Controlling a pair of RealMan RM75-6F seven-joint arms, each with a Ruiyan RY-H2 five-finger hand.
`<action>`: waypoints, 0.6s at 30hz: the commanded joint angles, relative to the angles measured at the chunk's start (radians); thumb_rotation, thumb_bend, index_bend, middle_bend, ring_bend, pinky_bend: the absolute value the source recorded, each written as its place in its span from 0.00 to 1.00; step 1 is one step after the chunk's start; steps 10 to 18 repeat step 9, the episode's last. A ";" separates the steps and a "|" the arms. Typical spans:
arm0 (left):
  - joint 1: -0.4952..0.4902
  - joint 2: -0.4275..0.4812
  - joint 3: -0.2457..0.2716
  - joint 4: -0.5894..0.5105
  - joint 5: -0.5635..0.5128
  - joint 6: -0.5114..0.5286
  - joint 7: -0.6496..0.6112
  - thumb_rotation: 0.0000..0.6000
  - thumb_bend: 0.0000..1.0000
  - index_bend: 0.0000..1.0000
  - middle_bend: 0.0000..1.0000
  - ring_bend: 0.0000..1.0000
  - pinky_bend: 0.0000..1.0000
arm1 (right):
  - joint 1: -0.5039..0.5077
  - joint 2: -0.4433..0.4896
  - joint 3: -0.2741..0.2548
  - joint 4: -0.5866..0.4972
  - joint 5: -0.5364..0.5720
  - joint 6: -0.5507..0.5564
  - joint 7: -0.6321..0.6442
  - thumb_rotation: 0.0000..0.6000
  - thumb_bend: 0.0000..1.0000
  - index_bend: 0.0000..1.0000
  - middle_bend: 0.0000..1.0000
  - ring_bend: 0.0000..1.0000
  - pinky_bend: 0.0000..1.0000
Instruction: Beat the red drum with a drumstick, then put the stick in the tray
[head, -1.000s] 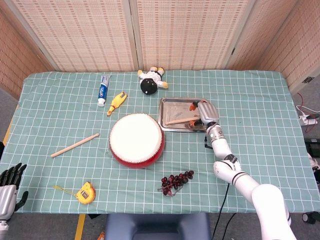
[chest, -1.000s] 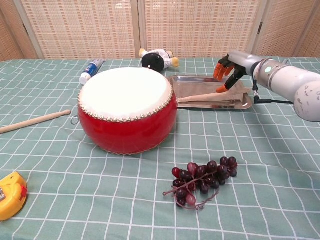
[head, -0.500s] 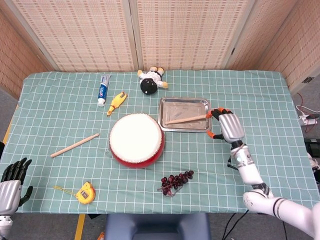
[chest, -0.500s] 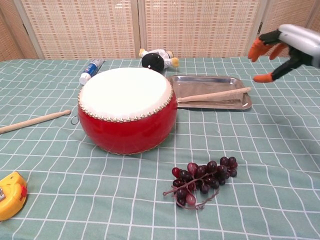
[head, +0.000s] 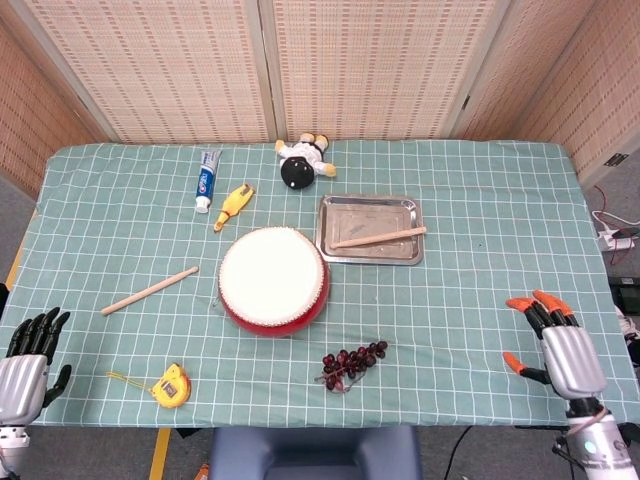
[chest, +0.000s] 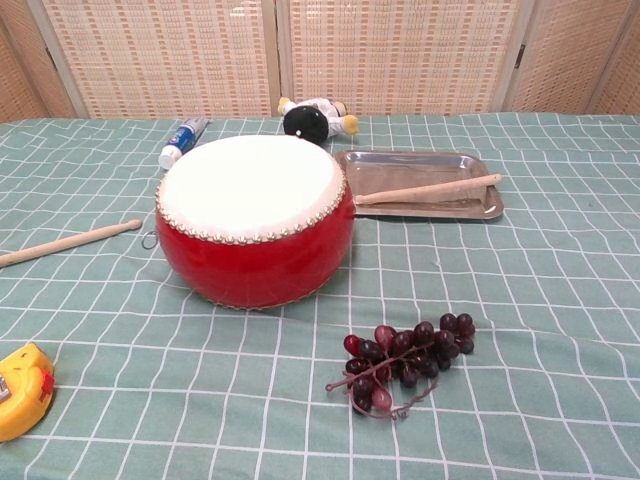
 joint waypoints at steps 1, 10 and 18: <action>-0.001 0.003 -0.002 -0.005 0.004 0.007 0.003 1.00 0.37 0.00 0.00 0.00 0.00 | -0.042 0.012 -0.027 0.012 -0.060 0.040 0.015 1.00 0.20 0.08 0.08 0.00 0.00; -0.006 0.012 -0.013 -0.018 0.003 0.021 0.016 1.00 0.37 0.00 0.00 0.00 0.00 | -0.083 -0.039 0.002 0.083 -0.112 0.100 -0.030 1.00 0.20 0.05 0.06 0.00 0.00; -0.006 0.012 -0.013 -0.018 0.003 0.021 0.016 1.00 0.37 0.00 0.00 0.00 0.00 | -0.083 -0.039 0.002 0.083 -0.112 0.100 -0.030 1.00 0.20 0.05 0.06 0.00 0.00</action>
